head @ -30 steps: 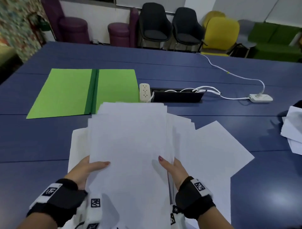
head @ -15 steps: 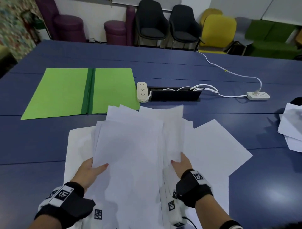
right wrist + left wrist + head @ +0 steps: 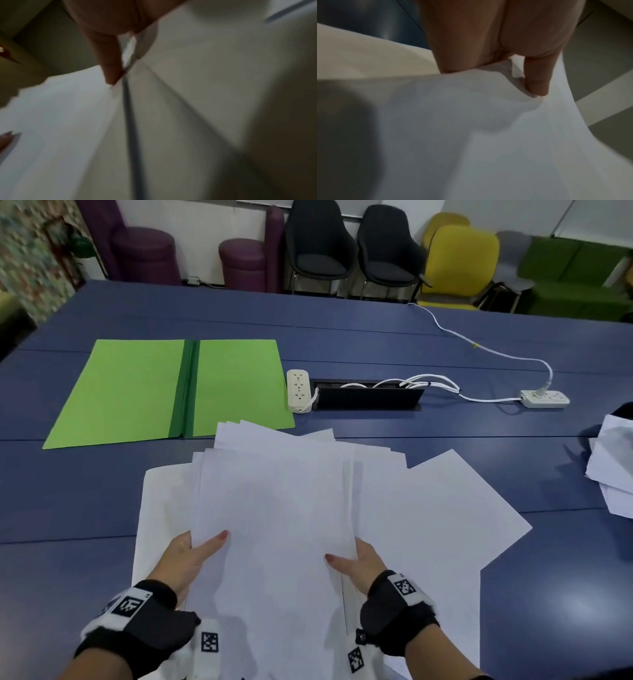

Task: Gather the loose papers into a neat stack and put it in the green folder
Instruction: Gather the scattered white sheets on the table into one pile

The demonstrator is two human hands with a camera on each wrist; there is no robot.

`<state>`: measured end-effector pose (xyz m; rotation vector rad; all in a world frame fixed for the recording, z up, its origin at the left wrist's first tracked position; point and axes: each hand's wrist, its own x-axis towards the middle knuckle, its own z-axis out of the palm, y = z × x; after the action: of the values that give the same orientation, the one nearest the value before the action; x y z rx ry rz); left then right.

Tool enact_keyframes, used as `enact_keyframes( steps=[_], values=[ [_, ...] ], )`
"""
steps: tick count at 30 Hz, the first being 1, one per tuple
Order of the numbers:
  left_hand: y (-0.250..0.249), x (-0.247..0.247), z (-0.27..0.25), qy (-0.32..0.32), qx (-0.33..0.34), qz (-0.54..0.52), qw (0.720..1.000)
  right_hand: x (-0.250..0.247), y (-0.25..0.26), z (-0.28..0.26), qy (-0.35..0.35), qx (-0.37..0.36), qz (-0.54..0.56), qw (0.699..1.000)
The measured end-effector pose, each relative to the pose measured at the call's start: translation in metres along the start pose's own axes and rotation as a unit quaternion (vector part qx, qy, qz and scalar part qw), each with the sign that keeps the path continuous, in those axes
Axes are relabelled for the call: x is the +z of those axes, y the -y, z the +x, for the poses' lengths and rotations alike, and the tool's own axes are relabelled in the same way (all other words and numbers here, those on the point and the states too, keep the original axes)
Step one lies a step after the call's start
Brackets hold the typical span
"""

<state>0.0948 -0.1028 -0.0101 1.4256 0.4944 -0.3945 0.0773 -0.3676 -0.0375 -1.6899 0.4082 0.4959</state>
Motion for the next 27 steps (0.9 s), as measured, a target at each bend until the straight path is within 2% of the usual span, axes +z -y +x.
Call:
enact_keyframes(
  steps=[3, 5, 6, 9, 11, 13, 15, 17, 18, 19, 22, 25, 27],
  values=[
    [0.000, -0.008, -0.002, 0.012, 0.016, -0.054, 0.998, -0.004, 0.001, -0.008, 0.043, -0.036, 0.132, 0.990],
    [0.003, -0.014, -0.003, 0.022, 0.023, -0.077, 0.996, -0.006, 0.003, -0.009, 0.060, -0.026, 0.169, 0.983],
    [0.004, -0.014, -0.003, 0.033, 0.015, -0.083, 0.996, -0.006, 0.001, -0.007, 0.059, -0.022, 0.153, 0.986],
    [0.008, -0.011, -0.004, 0.075, -0.044, -0.061, 0.994, 0.000, 0.002, -0.006, 0.048, -0.015, 0.001, 0.999],
    [0.008, -0.009, -0.003, 0.071, -0.047, -0.011, 0.996, 0.005, 0.002, -0.005, 0.049, -0.015, -0.035, 0.998],
    [0.009, -0.011, 0.001, 0.057, -0.046, 0.000, 0.997, 0.003, 0.001, -0.005, -0.010, -0.045, -0.080, 0.996],
    [0.011, -0.014, 0.001, 0.042, -0.047, -0.017, 0.998, -0.006, 0.001, -0.005, -0.149, -0.067, -0.107, 0.981],
    [0.014, -0.018, 0.001, 0.022, -0.050, -0.004, 0.998, -0.018, -0.001, -0.004, -0.258, -0.031, -0.192, 0.946],
    [0.016, -0.019, 0.002, 0.012, -0.049, 0.006, 0.999, -0.023, -0.003, -0.003, -0.269, 0.000, -0.227, 0.936],
    [0.017, -0.019, 0.003, 0.004, -0.046, 0.017, 0.999, -0.026, -0.005, 0.000, -0.260, 0.030, -0.236, 0.936],
    [0.015, -0.012, 0.005, 0.000, -0.009, 0.077, 0.997, -0.022, -0.001, 0.007, -0.182, 0.074, -0.178, 0.964],
    [0.008, -0.002, 0.002, 0.008, 0.034, 0.098, 0.995, -0.012, 0.004, 0.013, -0.107, 0.027, -0.231, 0.967],
    [0.005, -0.004, -0.001, 0.006, 0.035, 0.069, 0.997, -0.009, 0.004, 0.011, -0.088, -0.009, -0.177, 0.980]
  ],
)
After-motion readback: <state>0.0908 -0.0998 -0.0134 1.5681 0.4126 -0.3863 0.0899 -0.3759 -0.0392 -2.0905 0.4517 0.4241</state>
